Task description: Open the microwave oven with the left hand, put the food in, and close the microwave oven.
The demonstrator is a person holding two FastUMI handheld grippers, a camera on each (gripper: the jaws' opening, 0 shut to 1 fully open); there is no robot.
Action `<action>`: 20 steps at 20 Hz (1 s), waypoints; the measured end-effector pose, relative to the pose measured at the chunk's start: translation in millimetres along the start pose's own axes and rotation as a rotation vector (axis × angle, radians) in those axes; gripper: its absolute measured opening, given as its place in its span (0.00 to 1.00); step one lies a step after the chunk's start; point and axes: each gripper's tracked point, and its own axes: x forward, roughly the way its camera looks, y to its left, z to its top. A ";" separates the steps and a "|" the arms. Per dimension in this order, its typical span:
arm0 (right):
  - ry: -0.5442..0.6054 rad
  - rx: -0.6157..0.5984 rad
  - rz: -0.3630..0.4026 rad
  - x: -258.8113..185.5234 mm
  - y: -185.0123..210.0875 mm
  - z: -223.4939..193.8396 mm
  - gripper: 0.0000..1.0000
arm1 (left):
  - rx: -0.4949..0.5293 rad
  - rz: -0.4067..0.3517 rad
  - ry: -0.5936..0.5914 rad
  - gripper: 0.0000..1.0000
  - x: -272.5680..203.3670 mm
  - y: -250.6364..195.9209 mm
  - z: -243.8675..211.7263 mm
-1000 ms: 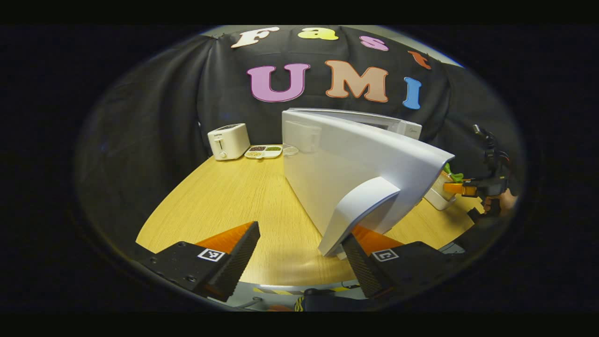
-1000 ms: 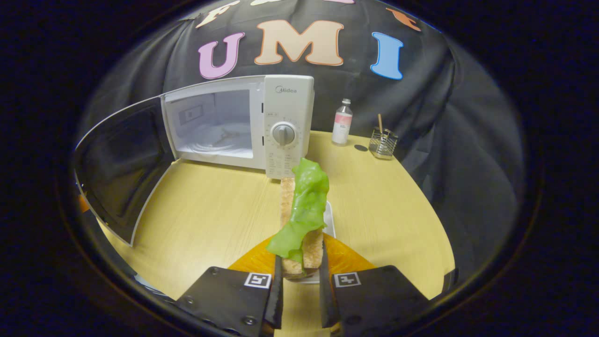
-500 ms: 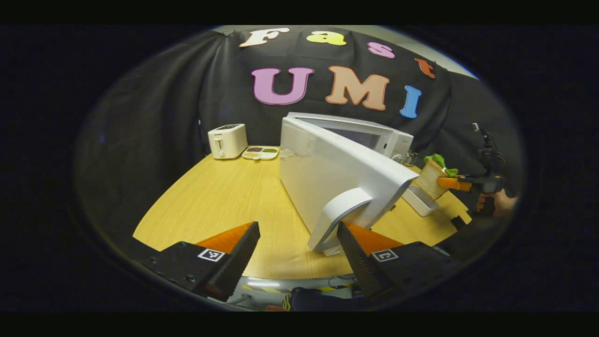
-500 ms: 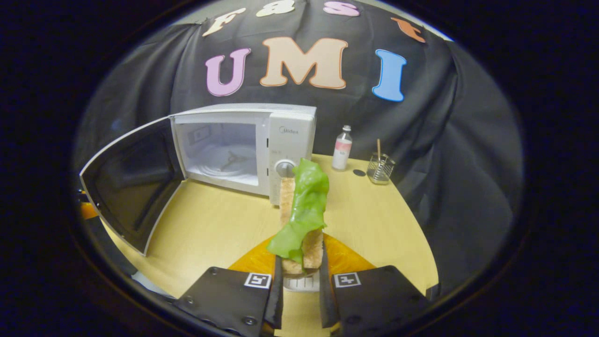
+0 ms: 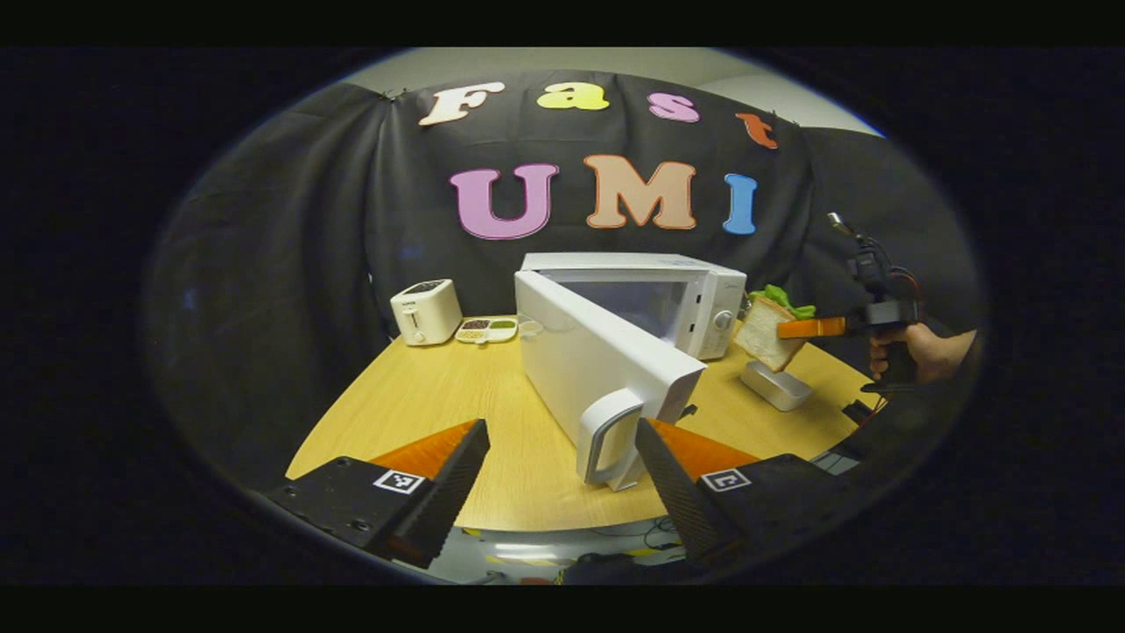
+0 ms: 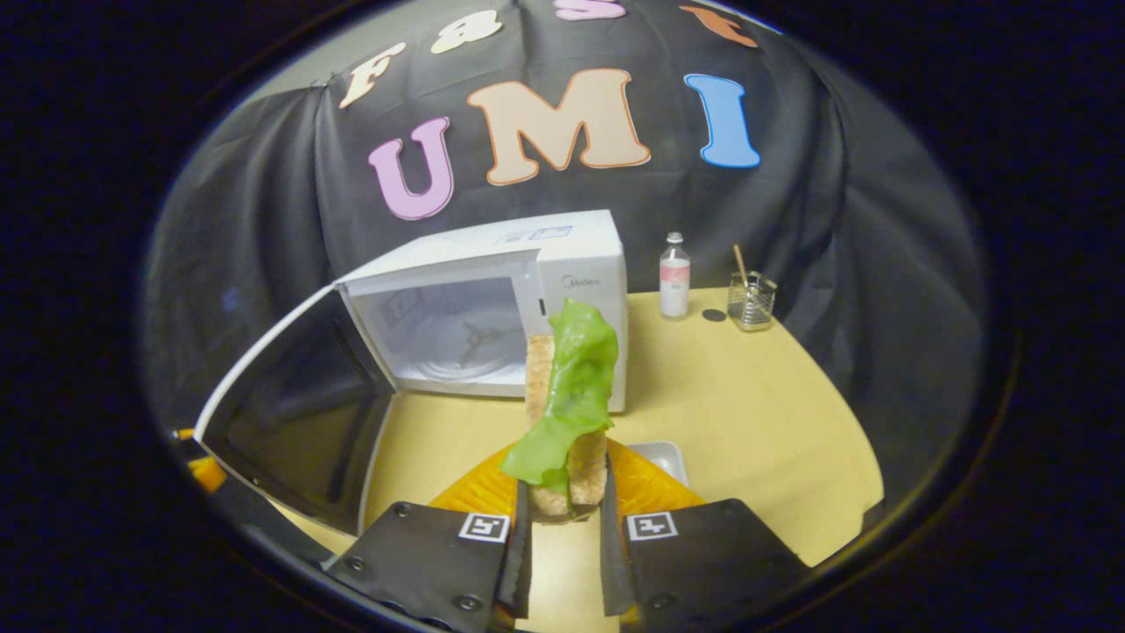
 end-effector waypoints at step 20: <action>0.134 0.858 0.092 163.0 156.1 -1.7 0.29 | -0.037 -0.051 0.022 0.97 -8.8 63.6 -20.0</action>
